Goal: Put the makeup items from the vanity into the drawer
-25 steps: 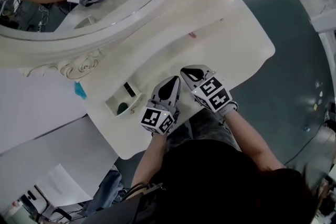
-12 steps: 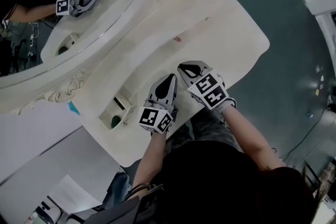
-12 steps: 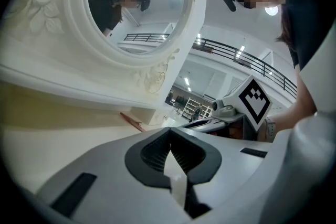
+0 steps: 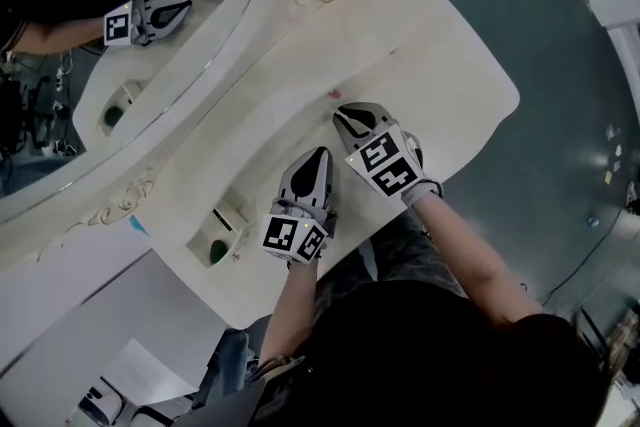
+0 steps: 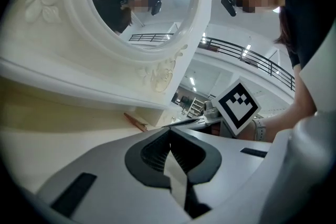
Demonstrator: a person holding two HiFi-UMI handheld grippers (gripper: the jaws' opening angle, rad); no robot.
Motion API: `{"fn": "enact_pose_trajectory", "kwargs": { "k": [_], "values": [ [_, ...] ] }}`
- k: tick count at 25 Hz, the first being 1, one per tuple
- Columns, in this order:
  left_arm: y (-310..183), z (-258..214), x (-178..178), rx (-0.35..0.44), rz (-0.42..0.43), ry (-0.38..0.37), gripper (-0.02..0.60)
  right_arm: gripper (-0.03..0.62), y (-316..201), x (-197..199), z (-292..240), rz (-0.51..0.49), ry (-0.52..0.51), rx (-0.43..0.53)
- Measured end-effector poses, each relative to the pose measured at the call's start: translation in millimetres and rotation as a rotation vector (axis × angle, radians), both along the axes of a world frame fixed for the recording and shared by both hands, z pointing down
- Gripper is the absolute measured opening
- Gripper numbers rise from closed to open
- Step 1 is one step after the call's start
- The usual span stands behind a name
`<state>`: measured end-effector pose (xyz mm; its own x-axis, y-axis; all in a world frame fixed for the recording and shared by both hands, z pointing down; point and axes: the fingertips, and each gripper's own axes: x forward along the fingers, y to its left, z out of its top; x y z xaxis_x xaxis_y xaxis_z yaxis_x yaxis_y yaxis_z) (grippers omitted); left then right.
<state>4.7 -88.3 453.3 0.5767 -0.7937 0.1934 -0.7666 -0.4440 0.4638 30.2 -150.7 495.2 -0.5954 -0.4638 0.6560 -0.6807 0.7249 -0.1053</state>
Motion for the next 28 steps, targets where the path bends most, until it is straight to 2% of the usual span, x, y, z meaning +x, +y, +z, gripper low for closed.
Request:
{"fn": "enact_pose_trajectory", "kwargs": {
  "k": [7,13,17,21,28],
  "values": [
    [-7,5,-4,-0.008,-0.031,-0.005,0.014,0.029,-33,2,15,0.055,0.053,0.014],
    [-9,6,-8,-0.016,-0.048,-0.007,0.014,0.029,-43,-3,18,0.036,0.091,0.018],
    [-10,5,-9,-0.020,-0.055,-0.008,0.012,0.058,-46,-6,23,0.030,0.113,0.007],
    [-10,4,-12,-0.019,-0.064,-0.007,0.014,0.060,-47,-7,26,0.025,0.145,0.007],
    [-5,2,-11,-0.010,-0.067,-0.004,0.012,0.054,-35,-10,26,-0.009,0.129,-0.020]
  ]
}}
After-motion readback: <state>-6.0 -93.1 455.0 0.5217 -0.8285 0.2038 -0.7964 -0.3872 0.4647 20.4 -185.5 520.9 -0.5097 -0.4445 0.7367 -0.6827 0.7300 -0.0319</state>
